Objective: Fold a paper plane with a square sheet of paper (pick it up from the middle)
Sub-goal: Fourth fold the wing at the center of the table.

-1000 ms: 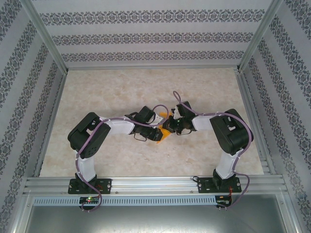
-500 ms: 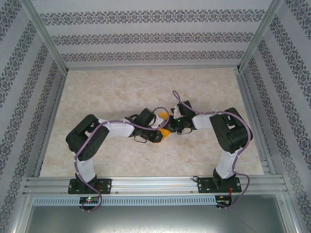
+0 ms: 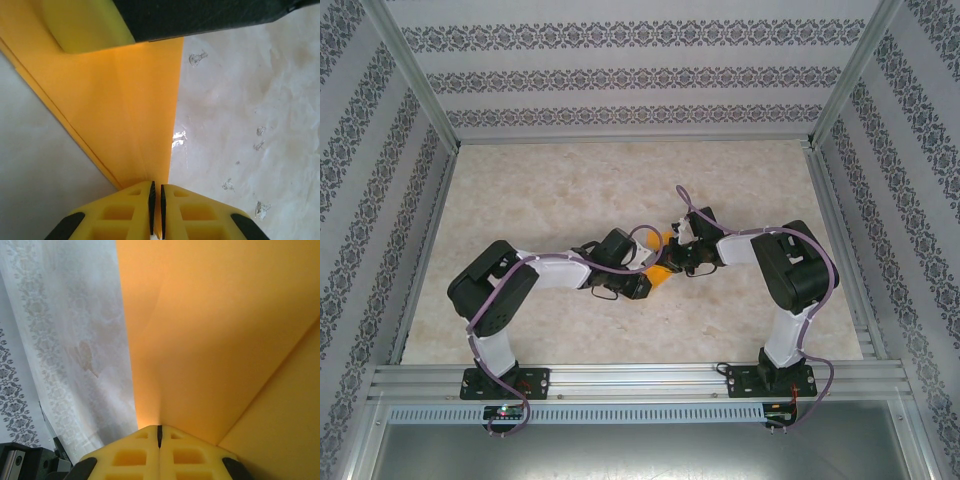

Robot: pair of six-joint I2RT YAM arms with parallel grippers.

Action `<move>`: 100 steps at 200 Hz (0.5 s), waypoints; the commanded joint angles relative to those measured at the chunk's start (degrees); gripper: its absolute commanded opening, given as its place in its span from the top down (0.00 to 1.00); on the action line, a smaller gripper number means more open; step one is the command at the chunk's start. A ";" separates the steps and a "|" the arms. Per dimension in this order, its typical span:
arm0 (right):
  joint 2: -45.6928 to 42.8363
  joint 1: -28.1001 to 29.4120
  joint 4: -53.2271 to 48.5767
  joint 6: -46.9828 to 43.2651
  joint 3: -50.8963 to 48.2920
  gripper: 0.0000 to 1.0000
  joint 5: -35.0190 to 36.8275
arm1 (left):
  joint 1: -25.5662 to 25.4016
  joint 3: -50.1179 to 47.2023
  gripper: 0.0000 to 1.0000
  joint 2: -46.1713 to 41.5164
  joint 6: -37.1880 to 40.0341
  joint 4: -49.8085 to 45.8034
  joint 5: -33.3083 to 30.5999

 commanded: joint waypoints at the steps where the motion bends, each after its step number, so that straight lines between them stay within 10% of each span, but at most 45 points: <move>1: 4.73 -1.87 -6.57 -2.73 -1.85 0.94 12.19 | -1.90 -3.92 0.84 -0.20 -1.34 -9.61 2.97; 100: 4.90 -1.58 -7.14 -3.46 -1.24 0.94 11.54 | -1.90 -5.53 0.84 -3.76 -1.45 -11.41 1.74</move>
